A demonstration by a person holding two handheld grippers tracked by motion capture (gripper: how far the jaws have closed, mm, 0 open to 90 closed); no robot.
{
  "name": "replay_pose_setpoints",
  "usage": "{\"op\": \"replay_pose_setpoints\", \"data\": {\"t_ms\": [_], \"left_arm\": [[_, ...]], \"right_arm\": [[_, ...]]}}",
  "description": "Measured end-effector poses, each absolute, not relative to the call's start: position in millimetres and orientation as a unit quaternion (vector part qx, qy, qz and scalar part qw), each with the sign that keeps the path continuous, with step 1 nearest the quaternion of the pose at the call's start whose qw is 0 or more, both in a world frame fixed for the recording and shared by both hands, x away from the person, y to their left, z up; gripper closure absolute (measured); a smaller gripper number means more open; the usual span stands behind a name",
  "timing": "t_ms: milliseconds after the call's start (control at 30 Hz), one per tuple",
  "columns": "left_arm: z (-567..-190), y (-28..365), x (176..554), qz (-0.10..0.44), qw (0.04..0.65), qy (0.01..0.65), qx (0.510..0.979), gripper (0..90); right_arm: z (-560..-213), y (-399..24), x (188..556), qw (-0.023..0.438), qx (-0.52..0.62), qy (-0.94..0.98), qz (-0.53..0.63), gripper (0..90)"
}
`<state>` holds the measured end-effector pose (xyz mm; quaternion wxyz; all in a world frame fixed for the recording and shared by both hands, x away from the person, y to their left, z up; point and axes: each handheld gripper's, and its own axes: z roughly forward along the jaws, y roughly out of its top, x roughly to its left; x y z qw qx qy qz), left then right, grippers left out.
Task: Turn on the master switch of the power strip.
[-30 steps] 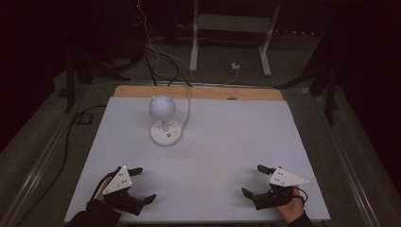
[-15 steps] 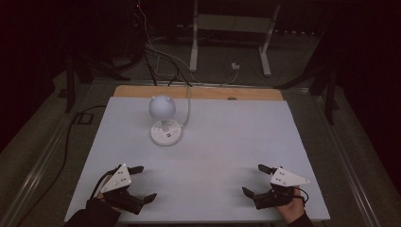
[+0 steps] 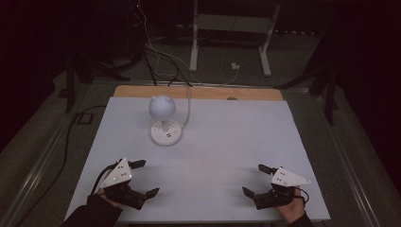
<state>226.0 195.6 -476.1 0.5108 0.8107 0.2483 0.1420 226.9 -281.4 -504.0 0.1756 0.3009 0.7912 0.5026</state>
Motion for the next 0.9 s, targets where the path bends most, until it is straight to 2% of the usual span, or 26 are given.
{"op": "replay_pose_setpoints", "data": {"t_ms": [900], "left_arm": [[-450.7,178.4,254.0,0.146,0.527,0.261,0.796,0.2]], "right_arm": [[-502.6,-282.5,225.3,0.177,0.299,0.789,0.506,0.0]]}}
